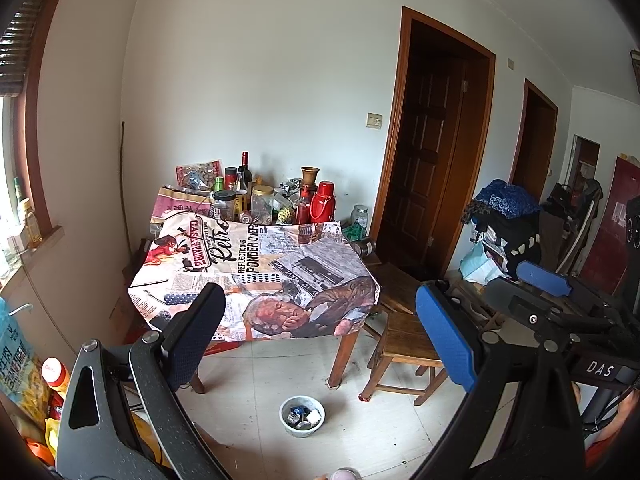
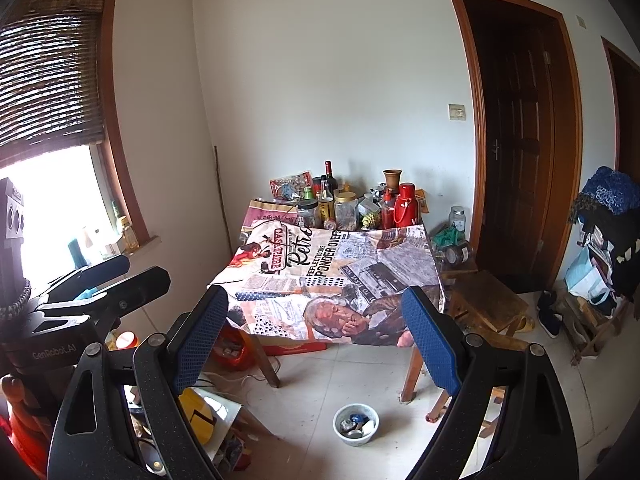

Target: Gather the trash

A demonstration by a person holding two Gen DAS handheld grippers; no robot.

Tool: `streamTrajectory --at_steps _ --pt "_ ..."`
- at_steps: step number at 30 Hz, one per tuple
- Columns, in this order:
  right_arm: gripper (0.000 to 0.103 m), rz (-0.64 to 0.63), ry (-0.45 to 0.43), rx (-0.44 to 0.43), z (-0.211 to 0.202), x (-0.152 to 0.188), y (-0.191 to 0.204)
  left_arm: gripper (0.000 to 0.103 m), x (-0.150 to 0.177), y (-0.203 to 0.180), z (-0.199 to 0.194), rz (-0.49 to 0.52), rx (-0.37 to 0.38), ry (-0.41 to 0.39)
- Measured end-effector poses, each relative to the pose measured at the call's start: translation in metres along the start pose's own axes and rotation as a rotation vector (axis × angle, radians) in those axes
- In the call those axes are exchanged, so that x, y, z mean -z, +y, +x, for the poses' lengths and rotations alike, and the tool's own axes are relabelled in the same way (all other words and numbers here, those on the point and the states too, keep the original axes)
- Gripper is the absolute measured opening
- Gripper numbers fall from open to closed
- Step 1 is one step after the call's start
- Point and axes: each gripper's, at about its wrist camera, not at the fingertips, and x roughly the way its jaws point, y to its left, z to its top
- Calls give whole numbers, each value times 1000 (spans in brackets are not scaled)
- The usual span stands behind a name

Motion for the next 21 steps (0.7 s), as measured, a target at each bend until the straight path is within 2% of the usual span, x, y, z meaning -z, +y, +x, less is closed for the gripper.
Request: streamTrajectory --at_steps 21 --pt "87 25 24 11 10 2 -10 97 2 -19 17 39 -3 22"
